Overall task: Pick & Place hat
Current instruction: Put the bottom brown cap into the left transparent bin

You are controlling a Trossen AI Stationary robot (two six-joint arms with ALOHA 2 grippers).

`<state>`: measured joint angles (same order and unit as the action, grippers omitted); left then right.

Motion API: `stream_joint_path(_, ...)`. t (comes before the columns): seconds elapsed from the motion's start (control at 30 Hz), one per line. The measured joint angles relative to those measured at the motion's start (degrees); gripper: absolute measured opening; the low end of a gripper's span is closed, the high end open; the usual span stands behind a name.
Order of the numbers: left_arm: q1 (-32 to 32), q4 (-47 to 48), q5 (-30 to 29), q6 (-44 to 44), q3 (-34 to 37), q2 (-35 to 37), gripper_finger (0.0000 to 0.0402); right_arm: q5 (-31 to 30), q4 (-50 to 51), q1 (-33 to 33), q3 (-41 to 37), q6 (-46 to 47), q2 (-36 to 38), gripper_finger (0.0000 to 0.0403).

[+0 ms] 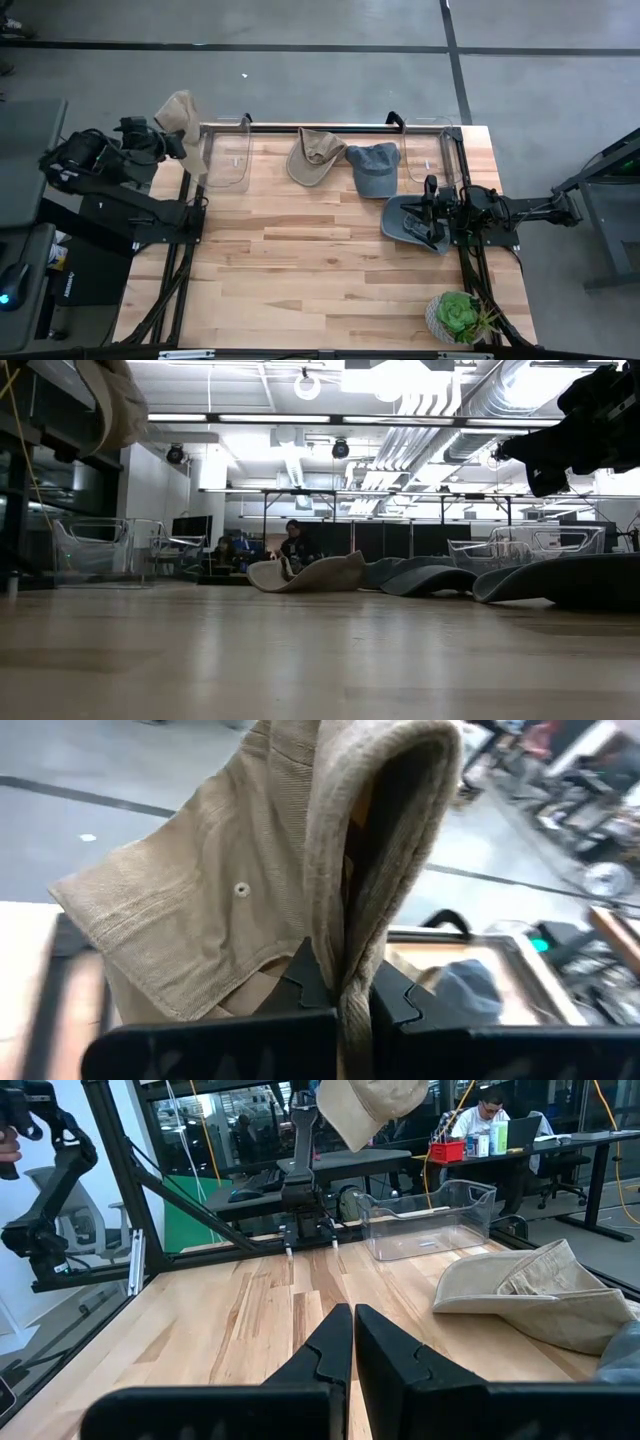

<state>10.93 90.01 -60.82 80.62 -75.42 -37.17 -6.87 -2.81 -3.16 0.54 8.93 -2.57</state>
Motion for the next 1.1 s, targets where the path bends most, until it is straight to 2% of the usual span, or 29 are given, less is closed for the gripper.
stream_joint_path(0.3, -14.3, 0.0, 6.5, -10.6, 0.0, -3.8, 0.0000, 0.0, 0.0, 0.0, 0.0, 0.0, 0.0, 0.0012)
stream_joint_path(0.6, -26.4, -0.8, 12.6, -16.7, 0.0, -15.4, 0.0000, 0.0, 0.0, 0.0, 0.0, 0.0, 0.0, 0.0012)
stream_joint_path(0.93, -36.1, -9.2, 19.2, -24.8, 0.0, -27.2, 0.0000, 0.0, 0.0, 0.0, 0.0, 0.0, 0.0, 0.0012)
stream_joint_path(1.1, -39.4, -10.2, 20.9, -25.1, 0.0, -32.0, 0.0000, 0.0, 0.0, 0.0, 0.0, 0.0, 0.0, 0.0012)
